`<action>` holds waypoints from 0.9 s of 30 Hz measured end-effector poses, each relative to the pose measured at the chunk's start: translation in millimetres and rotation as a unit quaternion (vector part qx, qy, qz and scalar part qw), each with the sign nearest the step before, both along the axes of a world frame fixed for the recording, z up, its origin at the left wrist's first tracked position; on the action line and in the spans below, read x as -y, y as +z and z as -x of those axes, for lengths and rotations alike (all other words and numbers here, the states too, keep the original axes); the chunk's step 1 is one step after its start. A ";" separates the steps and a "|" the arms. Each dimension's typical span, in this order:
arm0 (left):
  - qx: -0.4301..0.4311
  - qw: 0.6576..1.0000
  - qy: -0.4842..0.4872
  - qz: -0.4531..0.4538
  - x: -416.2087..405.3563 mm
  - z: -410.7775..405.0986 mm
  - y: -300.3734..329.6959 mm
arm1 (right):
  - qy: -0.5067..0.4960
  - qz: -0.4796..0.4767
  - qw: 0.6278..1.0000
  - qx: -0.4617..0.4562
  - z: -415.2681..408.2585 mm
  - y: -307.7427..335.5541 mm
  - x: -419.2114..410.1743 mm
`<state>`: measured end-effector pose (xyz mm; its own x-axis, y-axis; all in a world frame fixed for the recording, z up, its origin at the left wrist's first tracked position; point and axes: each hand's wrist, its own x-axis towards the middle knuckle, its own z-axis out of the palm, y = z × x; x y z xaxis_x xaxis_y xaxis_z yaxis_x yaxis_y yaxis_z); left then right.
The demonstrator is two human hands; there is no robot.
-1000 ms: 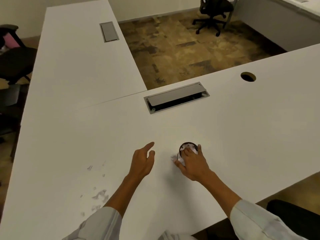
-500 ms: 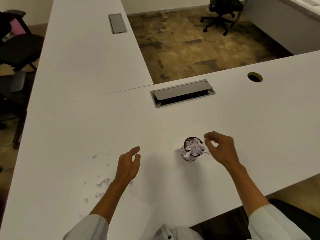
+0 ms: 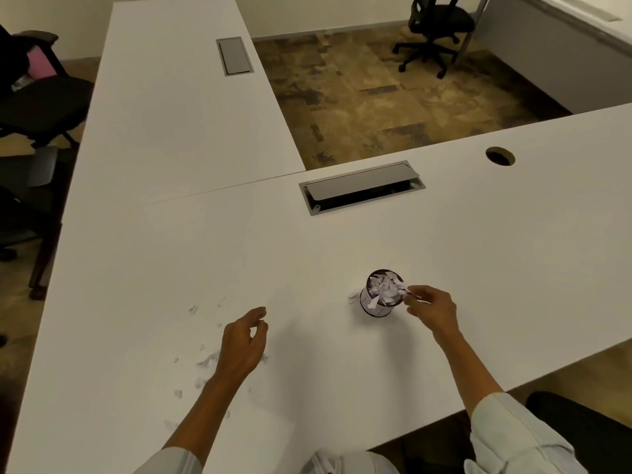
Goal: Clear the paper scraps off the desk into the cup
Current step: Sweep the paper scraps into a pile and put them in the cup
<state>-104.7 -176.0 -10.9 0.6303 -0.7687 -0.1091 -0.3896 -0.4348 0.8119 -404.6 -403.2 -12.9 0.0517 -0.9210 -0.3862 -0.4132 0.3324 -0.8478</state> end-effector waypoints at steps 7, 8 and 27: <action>-0.007 1.000 0.022 -0.003 -12.4 -1.9 -4.6 | 0.133 0.224 0.951 -0.167 -26.5 26.8 7.2; -0.007 1.000 0.024 -0.003 -12.6 -1.3 -5.3 | 0.156 0.244 0.939 -0.184 -33.5 29.3 3.8; -0.024 0.998 0.059 -0.010 -34.7 -8.8 -10.8 | 0.490 0.100 0.729 -0.467 -59.4 18.8 3.9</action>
<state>-95.9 -141.3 -21.7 0.7107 -0.6862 -0.1548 -0.2960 -0.4913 0.8192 -345.2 -407.2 5.9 0.5238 -0.6610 -0.5373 -0.7972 -0.6026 -0.0358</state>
